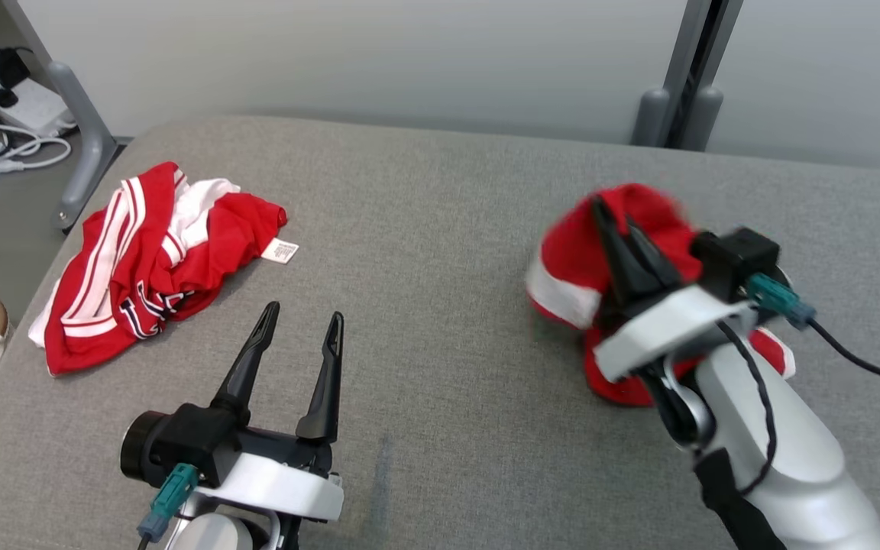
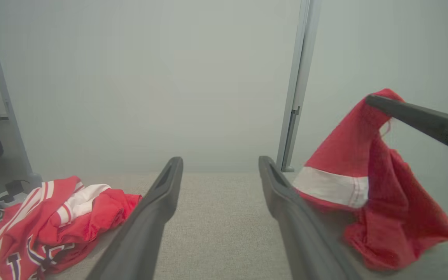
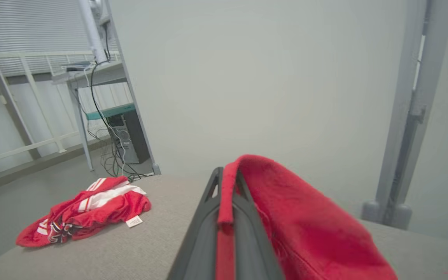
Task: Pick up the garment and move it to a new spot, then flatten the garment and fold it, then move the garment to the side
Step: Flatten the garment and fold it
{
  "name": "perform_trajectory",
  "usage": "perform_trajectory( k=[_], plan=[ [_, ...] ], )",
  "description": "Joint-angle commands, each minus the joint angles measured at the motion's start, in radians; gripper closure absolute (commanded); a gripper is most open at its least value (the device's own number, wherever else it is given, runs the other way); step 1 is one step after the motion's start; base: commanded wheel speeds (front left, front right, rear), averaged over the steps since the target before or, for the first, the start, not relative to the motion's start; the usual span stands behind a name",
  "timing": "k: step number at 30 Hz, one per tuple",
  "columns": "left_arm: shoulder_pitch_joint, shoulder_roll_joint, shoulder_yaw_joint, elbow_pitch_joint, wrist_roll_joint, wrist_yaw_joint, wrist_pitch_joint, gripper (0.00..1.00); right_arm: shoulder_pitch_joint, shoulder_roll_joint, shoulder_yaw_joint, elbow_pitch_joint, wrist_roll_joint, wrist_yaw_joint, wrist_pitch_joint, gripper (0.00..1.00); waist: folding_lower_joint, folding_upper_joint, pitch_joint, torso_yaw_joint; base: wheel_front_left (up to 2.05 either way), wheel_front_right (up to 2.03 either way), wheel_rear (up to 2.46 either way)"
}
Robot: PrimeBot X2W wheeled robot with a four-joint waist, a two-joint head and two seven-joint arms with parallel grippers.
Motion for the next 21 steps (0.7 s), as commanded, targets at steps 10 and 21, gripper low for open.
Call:
perform_trajectory(
  k=[10, 21],
  plan=[
    [0.046, 0.004, -0.001, -0.004, -0.01, 0.022, -0.002, 0.0, -0.172, 0.005, 0.057, -0.24, 0.281, 0.0, -0.003, 1.0, 0.0, 0.0, -0.067, -0.011, 0.0, 0.0, 0.0],
    [0.035, 0.003, 0.013, -0.013, -0.005, 0.01, -0.002, 0.0, 0.013, -0.036, -0.318, 0.086, 0.515, 0.0, 0.007, 1.0, 0.0, 0.0, -0.039, -0.053, 0.0, 0.0, 0.0]
  ],
)
